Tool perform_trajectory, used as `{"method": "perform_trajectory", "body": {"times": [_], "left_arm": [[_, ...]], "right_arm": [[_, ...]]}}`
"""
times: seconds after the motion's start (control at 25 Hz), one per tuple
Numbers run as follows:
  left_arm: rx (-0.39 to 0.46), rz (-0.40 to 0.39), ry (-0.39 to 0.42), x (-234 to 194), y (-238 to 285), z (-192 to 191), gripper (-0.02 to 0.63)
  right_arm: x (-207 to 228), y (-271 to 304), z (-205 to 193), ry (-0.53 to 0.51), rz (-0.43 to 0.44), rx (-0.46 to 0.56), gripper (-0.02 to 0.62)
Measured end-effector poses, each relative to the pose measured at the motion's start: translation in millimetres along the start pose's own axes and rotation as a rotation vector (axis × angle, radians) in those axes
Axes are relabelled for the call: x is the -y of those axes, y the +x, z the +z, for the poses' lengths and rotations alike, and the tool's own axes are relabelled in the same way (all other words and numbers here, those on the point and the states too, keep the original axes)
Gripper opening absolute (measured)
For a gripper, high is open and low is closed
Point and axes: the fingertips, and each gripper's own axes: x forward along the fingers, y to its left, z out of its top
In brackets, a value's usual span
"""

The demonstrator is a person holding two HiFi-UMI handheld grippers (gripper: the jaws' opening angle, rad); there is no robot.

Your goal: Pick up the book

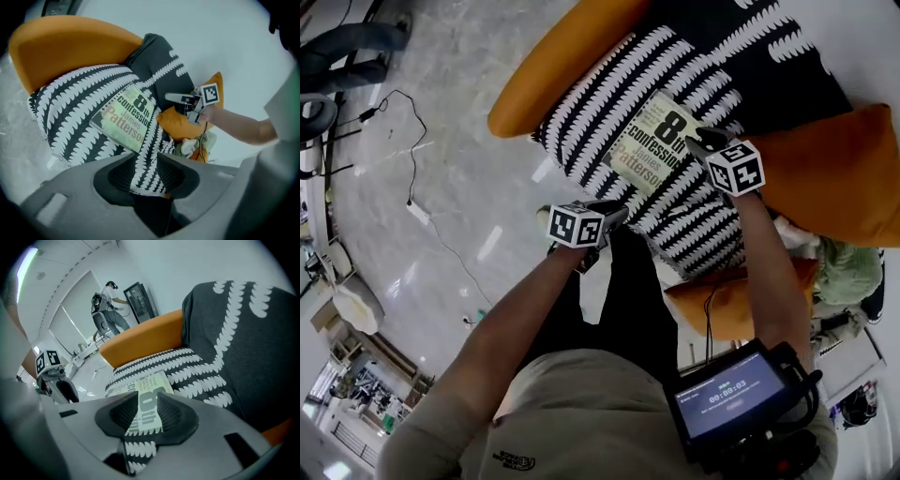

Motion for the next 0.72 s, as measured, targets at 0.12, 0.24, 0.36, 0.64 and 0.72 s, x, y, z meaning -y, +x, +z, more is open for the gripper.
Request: {"method": "perform_trajectory", "body": {"times": [0.12, 0.24, 0.36, 0.64, 0.72], "left_arm": [[0.019, 0.022, -0.059, -20, 15, 8, 0.138], [0.043, 0.03, -0.113, -39, 34, 18, 0.155], [0.052, 0.032, -0.147, -54, 51, 21, 0.163], [0.093, -0.001, -0.276, -75, 74, 29, 0.166], [0.087, 0.007, -0.31, -81, 76, 31, 0.166]], "right_arm": [[24, 31, -6, -0.034, 0.018, -0.045, 0.144], [47, 59, -14, -0.031, 0.037, -0.066, 0.163], [60, 78, -22, -0.014, 0.069, -0.082, 0.191], [59, 95, -36, 0.055, 0.187, -0.126, 0.208], [56, 95, -36, 0.077, 0.206, -0.123, 0.19]]}}
